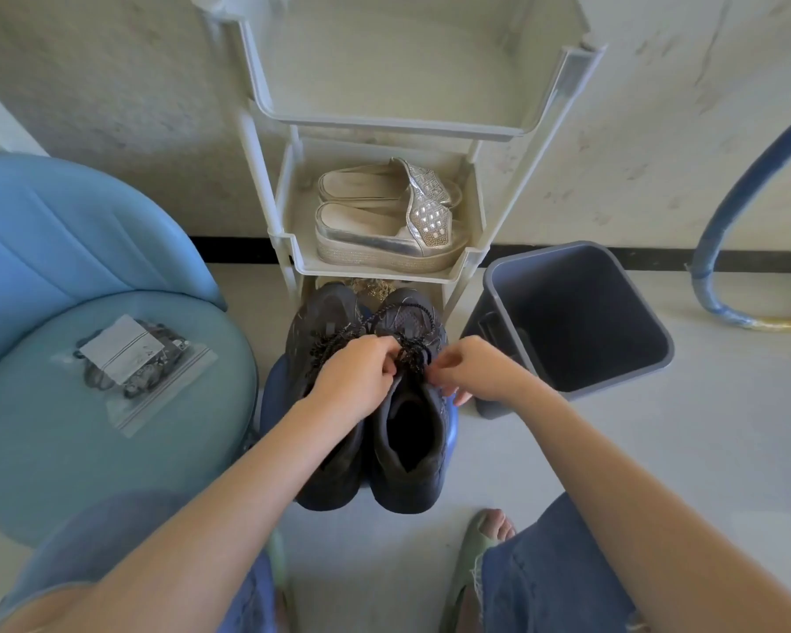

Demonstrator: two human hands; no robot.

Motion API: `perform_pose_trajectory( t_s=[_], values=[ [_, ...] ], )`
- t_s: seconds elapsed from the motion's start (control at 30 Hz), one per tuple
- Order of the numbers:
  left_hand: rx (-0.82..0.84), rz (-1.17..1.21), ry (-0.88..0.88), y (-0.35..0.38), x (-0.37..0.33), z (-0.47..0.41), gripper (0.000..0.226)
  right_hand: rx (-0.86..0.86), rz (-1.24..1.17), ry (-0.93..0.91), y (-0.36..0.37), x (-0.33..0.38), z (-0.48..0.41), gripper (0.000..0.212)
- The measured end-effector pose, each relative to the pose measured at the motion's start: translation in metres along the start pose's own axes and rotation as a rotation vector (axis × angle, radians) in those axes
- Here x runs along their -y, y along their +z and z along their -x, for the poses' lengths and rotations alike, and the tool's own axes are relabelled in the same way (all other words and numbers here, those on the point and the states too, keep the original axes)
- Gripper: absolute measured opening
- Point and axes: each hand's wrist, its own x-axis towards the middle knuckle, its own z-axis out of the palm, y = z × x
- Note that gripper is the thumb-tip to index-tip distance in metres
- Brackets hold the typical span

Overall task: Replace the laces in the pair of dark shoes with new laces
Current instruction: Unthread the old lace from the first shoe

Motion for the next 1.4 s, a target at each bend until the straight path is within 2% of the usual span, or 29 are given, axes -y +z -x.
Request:
perform_pose_trajectory(
  t_s=[0.1, 0.17, 0.23, 0.3, 0.37, 0.4, 0.5, 0.53, 0.57, 0.6, 0.63, 0.7, 0.73, 0.83, 0.9, 0.97, 1.07, 1.17, 1.2, 1.27, 1.33, 1.4],
  values=[
    [0.008, 0.078, -0.019, -0.001, 0.001, -0.006, 0.004, 0.005, 0.004, -0.096, 0.008, 0.004, 0.001, 0.027],
    [0.086, 0.221, -0.105, -0.005, 0.003, -0.009, 0.012, -0.002, -0.044, -0.157, 0.008, 0.006, 0.002, 0.031],
    [0.125, 0.350, -0.194, -0.006, 0.005, -0.011, 0.018, -0.014, -0.106, -0.233, 0.007, 0.007, 0.003, 0.022],
    [0.097, 0.433, -0.247, -0.005, 0.005, -0.010, 0.020, 0.020, -0.191, -0.251, 0.006, 0.007, 0.002, 0.014],
    [0.081, 0.449, -0.254, -0.006, 0.006, -0.010, 0.022, 0.041, -0.378, -0.200, 0.002, 0.007, 0.001, 0.009],
    [0.094, 0.441, -0.249, -0.006, 0.007, -0.009, 0.023, 0.016, -0.551, -0.130, -0.001, 0.007, -0.001, 0.007],
    [0.151, 0.441, -0.242, -0.009, 0.006, -0.008, 0.027, -0.277, -1.024, 0.097, -0.016, 0.001, -0.003, 0.008],
    [0.148, 0.477, -0.250, -0.010, 0.005, -0.008, 0.031, -0.347, -1.101, 0.113, -0.019, -0.004, -0.005, 0.010],
    [0.124, 0.548, -0.261, -0.011, 0.003, -0.007, 0.030, -0.337, -1.128, 0.104, -0.022, -0.007, -0.006, 0.009],
    [0.103, 0.655, -0.274, -0.011, 0.003, -0.007, 0.020, -0.246, -1.085, 0.065, -0.023, -0.009, -0.005, 0.009],
    [0.087, 0.779, -0.287, -0.013, 0.000, -0.007, 0.006, -0.107, -0.928, 0.021, -0.023, -0.010, -0.003, 0.016],
    [0.053, 1.016, -0.308, -0.017, -0.003, -0.008, 0.025, 0.124, -0.465, -0.081, -0.016, -0.010, 0.001, 0.029],
    [0.020, 1.129, -0.304, -0.019, -0.004, -0.009, 0.028, 0.152, -0.308, -0.129, -0.010, -0.008, 0.002, 0.029],
    [-0.102, 1.437, -0.187, -0.032, -0.010, -0.009, 0.027, 0.014, -0.175, -0.220, 0.009, 0.000, 0.001, 0.017],
    [-0.190, 1.528, -0.117, -0.041, -0.012, -0.009, 0.023, -0.089, -0.173, -0.185, 0.014, 0.004, -0.002, 0.016],
    [-0.320, 1.530, -0.135, -0.043, -0.010, -0.010, 0.022, -0.211, -0.372, -0.067, 0.010, 0.006, -0.004, 0.012],
    [-0.494, 1.395, -0.160, -0.039, -0.011, -0.006, 0.035, -0.350, -0.889, 0.113, 0.000, 0.003, -0.007, 0.015],
    [-0.455, 1.470, -0.116, -0.039, -0.013, -0.004, 0.050, -0.479, -1.213, 0.186, -0.005, 0.002, -0.006, 0.015],
    [-0.433, 1.505, -0.106, -0.041, -0.011, -0.005, 0.049, -0.525, -1.255, 0.195, -0.007, 0.000, -0.008, 0.015],
    [-0.481, 1.410, -0.114, -0.044, -0.008, -0.005, 0.046, -0.591, -1.218, 0.215, -0.011, -0.005, -0.010, 0.015],
    [-0.607, 1.292, -0.148, -0.042, -0.006, -0.005, 0.049, -0.665, -1.184, 0.205, -0.013, -0.009, -0.013, 0.015],
    [-0.725, 1.268, -0.152, -0.041, -0.008, -0.004, 0.049, -0.752, -1.254, 0.220, -0.016, -0.010, -0.012, 0.021]
  ],
)
